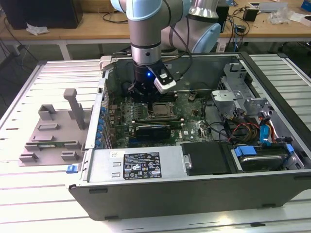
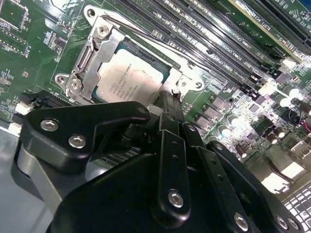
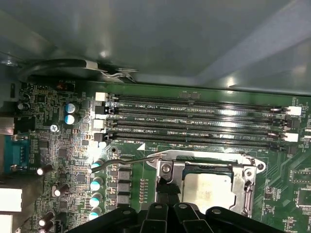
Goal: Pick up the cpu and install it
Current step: 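Close the cpu cover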
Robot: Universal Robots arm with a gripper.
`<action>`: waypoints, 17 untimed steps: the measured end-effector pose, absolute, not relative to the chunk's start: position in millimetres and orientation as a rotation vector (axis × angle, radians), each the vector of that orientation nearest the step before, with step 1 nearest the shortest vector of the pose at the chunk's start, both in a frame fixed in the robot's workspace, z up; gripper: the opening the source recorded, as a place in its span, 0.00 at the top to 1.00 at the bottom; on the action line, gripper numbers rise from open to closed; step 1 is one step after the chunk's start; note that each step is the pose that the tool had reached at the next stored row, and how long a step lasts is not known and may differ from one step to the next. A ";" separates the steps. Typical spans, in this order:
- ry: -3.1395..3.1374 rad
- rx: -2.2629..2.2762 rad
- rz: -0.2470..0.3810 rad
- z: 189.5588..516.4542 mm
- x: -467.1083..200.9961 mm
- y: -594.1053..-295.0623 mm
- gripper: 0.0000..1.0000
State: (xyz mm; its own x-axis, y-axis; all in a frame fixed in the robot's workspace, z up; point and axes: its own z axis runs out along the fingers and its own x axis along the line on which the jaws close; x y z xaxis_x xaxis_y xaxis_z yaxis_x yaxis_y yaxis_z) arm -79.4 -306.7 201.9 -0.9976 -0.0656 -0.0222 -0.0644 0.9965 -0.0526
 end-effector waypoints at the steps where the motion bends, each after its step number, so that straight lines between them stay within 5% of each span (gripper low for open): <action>1: 3.115 -0.102 -0.081 202.3 -79.4 -306.7 0.89; 17: 3.116 -0.104 -0.085 214.7 -75.7 -306.7 0.89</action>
